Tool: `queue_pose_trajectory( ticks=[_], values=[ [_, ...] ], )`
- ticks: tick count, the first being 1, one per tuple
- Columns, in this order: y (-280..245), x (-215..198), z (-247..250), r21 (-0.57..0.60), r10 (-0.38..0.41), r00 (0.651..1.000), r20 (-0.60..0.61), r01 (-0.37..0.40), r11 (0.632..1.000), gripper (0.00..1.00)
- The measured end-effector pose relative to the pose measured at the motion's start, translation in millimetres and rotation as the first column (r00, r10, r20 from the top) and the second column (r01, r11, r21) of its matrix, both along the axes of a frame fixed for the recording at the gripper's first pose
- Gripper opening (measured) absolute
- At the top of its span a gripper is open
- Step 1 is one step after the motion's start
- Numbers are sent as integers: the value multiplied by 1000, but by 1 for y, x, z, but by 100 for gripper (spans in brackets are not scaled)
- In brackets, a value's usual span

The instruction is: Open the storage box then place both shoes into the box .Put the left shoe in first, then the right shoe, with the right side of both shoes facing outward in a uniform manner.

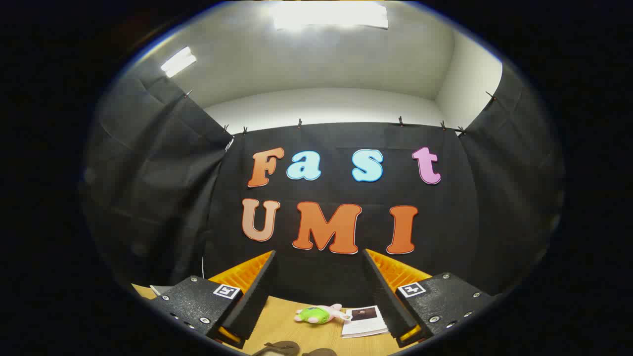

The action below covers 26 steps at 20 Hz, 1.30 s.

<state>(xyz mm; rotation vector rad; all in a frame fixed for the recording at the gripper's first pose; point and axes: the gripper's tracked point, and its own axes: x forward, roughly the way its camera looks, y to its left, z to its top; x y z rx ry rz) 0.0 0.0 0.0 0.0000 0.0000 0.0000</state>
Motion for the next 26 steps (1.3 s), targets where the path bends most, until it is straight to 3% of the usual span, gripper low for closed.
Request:
queue_pose_trajectory(
  ticks=[14, 23, 26],
  values=[
    [24, 3, -5, 29, 51, 999, 3, -51, 998, 100],
    [62, 10, -60, 240, 184, 977, -109, -154, 958, 100],
    [95, 6, -100, 330, 277, 940, -199, -202, 922, 99]
  ],
)
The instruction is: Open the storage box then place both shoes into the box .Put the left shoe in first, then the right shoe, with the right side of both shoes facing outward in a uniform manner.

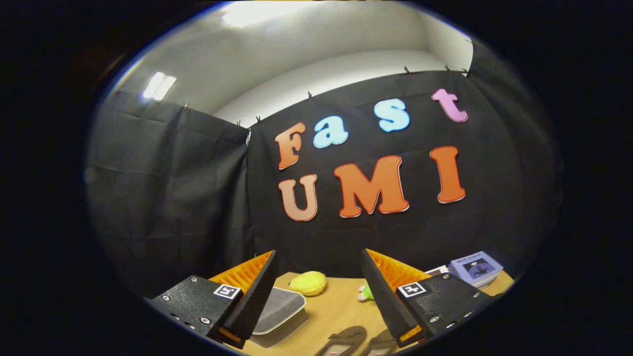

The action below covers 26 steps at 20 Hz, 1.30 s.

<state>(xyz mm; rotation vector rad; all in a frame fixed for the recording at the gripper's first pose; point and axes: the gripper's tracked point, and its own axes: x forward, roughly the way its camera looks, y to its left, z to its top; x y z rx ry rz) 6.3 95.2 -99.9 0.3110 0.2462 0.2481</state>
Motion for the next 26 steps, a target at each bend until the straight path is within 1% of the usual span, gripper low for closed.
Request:
queue_pose_trajectory(
  ticks=[1, 3, 4, 6, 10, 12, 15, 18, 23, 24, 26],
  values=[
    [14, 0, -14, 34, 39, 998, -46, -37, 999, 99],
    [34, 1, -47, 106, 93, 983, -158, -76, 991, 99],
    [42, 0, -64, 137, 116, 969, -219, -87, 987, 99],
    [63, -3, -94, 215, 172, 937, -305, -108, 971, 100],
    [91, -3, -130, 328, 251, 876, -412, -114, 938, 99],
    [103, -6, -147, 377, 285, 845, -452, -109, 920, 97],
    [126, -14, -165, 435, 351, 797, -491, -125, 892, 98],
    [148, -19, -181, 477, 397, 746, -534, -122, 871, 97],
    [177, -21, -214, 520, 432, 694, -576, -97, 849, 97],
    [183, -22, -219, 534, 445, 680, -583, -93, 840, 97],
    [190, -23, -224, 570, 464, 668, -582, -71, 819, 97]
  ],
)
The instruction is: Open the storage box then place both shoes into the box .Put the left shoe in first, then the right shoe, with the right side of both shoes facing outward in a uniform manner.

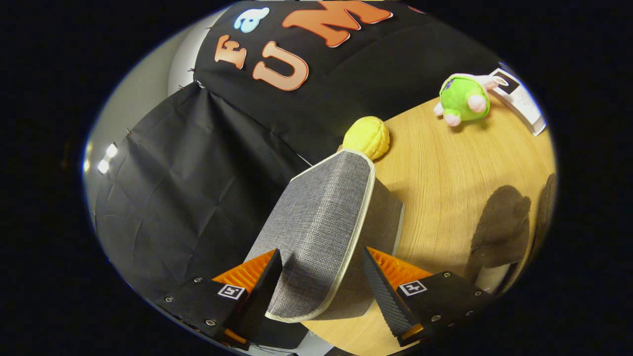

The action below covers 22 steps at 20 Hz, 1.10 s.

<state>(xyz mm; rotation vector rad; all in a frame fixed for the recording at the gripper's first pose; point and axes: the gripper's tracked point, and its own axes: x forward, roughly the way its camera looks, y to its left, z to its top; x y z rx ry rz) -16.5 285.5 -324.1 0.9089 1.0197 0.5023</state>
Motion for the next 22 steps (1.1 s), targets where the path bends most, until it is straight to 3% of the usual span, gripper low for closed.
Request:
queue_pose_trajectory(
  ticks=[6, 9, 13, 15, 19, 22],
  values=[
    [10, -1, -2, 173, -71, 992, -100, 88, 981, 92],
    [-1, 7, 7, 151, -119, 991, -65, 128, 980, 74],
    [-17, 19, 43, 199, -158, 987, 15, 152, 968, 72],
    [-16, 20, 49, 206, -161, 986, 38, 150, 967, 59],
    [-14, 17, 14, 47, -130, 991, 15, 129, 990, 30],
    [-15, 23, 30, 88, -157, 988, 0, 156, 984, 13]
  ],
)
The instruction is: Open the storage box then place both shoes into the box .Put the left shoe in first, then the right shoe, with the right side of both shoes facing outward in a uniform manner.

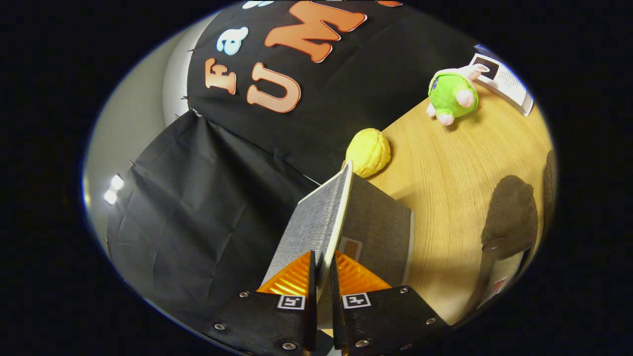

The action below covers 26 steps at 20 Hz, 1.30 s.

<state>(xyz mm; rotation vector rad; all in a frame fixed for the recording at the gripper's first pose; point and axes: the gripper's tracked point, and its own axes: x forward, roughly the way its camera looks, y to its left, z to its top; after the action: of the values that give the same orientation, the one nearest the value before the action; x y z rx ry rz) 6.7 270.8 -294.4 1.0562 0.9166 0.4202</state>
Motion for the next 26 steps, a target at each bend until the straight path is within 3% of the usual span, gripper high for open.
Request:
queue_pose_trajectory(
  ticks=[2, 8, 18, 26],
  values=[
    [4, 5, 11, -19, 16, 1000, 27, -15, 1000, 9],
    [21, 29, 79, -4, 26, 992, 125, -26, 1000, 10],
    [132, 54, 142, 9, 99, 969, 227, -104, 995, 11],
    [225, 59, 127, 71, 108, 979, 171, -121, 990, 11]
  ],
)
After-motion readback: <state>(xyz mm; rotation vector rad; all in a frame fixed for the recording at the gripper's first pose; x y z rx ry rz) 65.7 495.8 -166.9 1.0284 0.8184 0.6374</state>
